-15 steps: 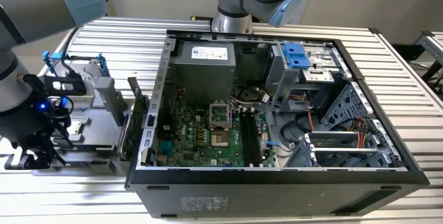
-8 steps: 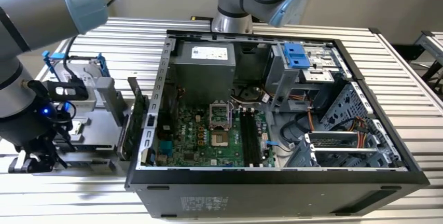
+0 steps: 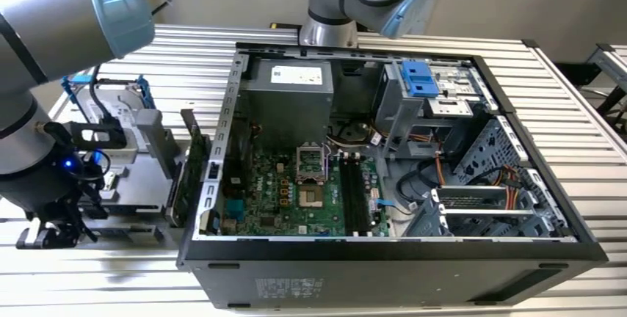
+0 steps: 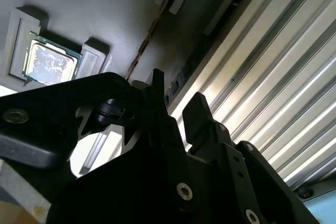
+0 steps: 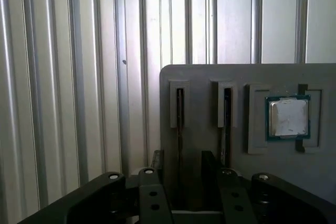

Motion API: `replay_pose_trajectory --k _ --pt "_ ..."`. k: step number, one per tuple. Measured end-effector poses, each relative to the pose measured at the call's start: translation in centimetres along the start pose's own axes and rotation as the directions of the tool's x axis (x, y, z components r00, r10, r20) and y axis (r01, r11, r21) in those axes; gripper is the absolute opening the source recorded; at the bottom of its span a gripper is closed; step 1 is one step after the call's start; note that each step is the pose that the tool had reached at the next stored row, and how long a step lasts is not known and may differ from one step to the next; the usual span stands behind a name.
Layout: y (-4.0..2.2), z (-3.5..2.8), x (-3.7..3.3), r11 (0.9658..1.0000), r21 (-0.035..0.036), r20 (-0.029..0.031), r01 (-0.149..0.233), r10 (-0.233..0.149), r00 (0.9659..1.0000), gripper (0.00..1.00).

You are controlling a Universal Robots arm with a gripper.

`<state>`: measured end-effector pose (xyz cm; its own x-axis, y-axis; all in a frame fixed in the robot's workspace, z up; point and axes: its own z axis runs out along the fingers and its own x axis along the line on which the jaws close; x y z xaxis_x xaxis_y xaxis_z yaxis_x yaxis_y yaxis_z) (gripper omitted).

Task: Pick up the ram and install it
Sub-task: 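Pick up the ram and move it above insertion slot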

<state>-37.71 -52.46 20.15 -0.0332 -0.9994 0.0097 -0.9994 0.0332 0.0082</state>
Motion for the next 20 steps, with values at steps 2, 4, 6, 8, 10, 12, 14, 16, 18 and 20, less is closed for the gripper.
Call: replay_pose_trajectory --k 2,4,6,8,10,12,14,16,18,20 --pt "0.01 0.21 0.00 1.0000 0.0000 -0.0010 0.000 0.000 1.0000 1.00" --pt "0.03 0.35 0.00 1.0000 -0.0002 -0.0013 0.001 -0.001 1.0000 1.00" --pt "0.03 0.41 0.00 1.0000 0.0000 -0.0013 0.005 -0.005 1.0000 1.00" --pt "0.03 0.43 -0.01 1.0000 -0.0001 -0.0013 0.007 -0.007 1.0000 1.00" --pt "0.03 0.44 0.00 1.0000 0.0000 -0.0012 0.008 -0.008 1.0000 1.00" --pt "0.03 0.44 0.00 1.0000 0.0000 -0.0012 0.009 -0.009 1.0000 1.00" --pt "0.03 0.44 -0.01 1.0000 0.0000 -0.0012 0.010 -0.010 1.0000 1.00" --pt "0.03 0.45 -0.01 0.9999 0.0001 -0.0012 0.011 -0.011 0.9999 0.00" --pt "0.03 0.44 0.00 0.9999 0.0001 -0.0013 0.011 -0.011 0.9999 0.00" --pt "0.03 0.44 0.00 0.9999 0.0001 -0.0013 0.012 -0.012 0.9999 0.00"
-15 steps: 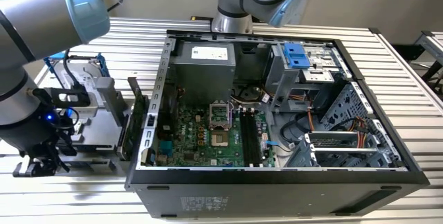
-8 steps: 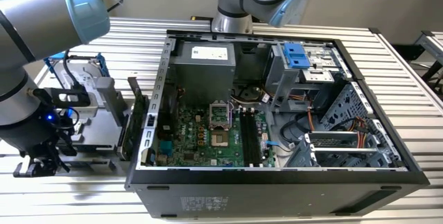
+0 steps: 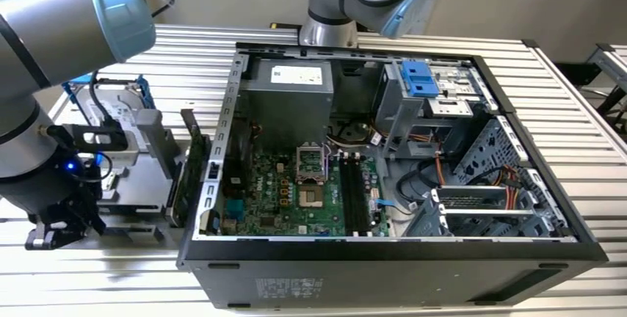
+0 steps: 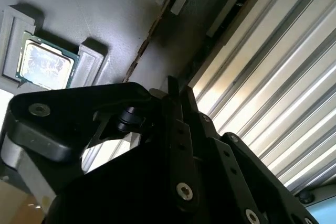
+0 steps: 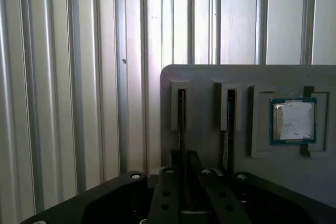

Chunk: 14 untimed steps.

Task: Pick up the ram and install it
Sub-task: 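Pick up the ram and move it above insertion slot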

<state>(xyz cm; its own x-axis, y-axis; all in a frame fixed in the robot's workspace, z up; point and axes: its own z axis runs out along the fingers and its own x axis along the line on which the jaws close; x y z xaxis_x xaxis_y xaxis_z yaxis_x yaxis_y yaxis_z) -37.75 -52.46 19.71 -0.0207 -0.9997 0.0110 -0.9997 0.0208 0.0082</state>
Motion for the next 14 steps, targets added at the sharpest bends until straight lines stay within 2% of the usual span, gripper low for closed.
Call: replay_pose_trajectory --k 14 --pt "0.00 0.00 0.00 0.9999 0.0001 0.0000 0.011 -0.011 0.9999 0.00"
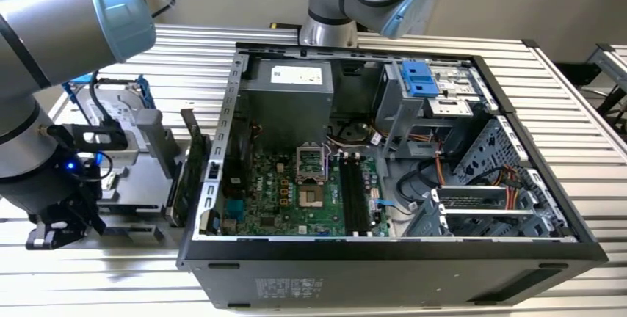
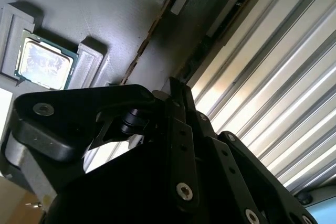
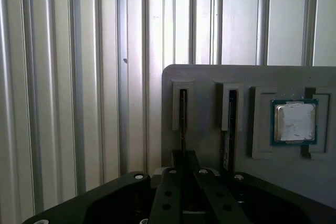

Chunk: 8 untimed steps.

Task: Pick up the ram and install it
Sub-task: 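Pick up the ram and move it above insertion slot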

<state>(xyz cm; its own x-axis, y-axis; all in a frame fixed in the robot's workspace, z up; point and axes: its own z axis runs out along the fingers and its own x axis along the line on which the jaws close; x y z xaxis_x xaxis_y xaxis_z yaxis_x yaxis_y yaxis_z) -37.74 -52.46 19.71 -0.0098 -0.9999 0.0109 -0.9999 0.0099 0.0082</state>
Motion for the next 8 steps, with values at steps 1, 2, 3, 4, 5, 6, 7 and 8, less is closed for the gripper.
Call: replay_pose_trajectory --k 1,2,3,4,5,6,7,8 --pt "0.00 0.00 0.00 1.0000 0.0000 0.0000 0.000 0.000 1.0000 0.00" --pt "0.00 0.00 0.00 1.0000 0.0000 0.0000 0.001 -0.001 1.0000 0.00" --pt "0.00 0.00 0.00 1.0000 0.0000 0.0000 0.001 -0.001 1.0000 0.00" --pt "0.00 0.00 0.00 1.0000 0.0000 0.0000 0.002 -0.002 1.0000 0.00" --pt "0.00 0.00 0.00 1.0000 0.0000 -0.0001 0.002 -0.002 1.0000 0.00" --pt "0.00 0.00 0.00 1.0000 0.0001 0.0000 0.003 -0.003 1.0000 0.00" --pt "0.00 0.00 0.00 1.0000 0.0000 0.0000 0.003 -0.003 1.0000 0.00" --pt "0.00 0.00 0.00 1.0000 0.0000 0.0000 0.004 -0.004 1.0000 0.00"
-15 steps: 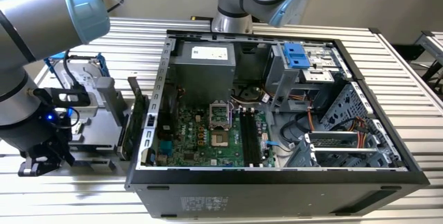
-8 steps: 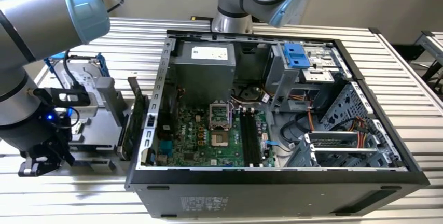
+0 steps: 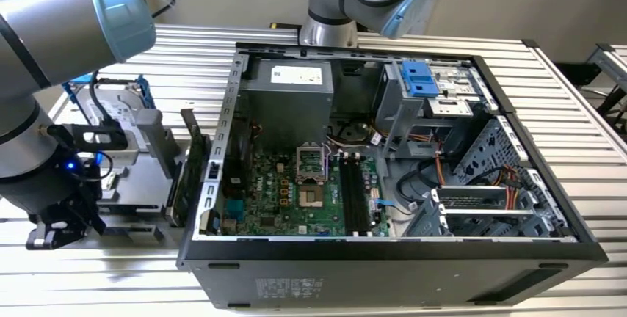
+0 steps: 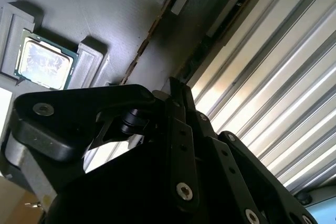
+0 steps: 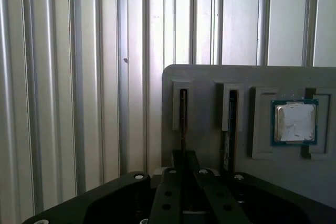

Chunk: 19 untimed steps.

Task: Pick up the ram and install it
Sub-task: 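Pick up the ram and move it above insertion slot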

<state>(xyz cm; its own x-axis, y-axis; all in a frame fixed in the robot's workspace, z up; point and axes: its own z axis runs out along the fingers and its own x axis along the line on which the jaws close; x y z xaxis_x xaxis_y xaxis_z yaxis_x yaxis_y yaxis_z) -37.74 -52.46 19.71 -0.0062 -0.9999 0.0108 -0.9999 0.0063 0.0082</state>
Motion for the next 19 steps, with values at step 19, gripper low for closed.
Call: replay_pose_trajectory --k 19 --pt "0.10 -2.71 0.02 1.0000 0.0000 0.0000 0.002 -0.002 1.0000 0.00"
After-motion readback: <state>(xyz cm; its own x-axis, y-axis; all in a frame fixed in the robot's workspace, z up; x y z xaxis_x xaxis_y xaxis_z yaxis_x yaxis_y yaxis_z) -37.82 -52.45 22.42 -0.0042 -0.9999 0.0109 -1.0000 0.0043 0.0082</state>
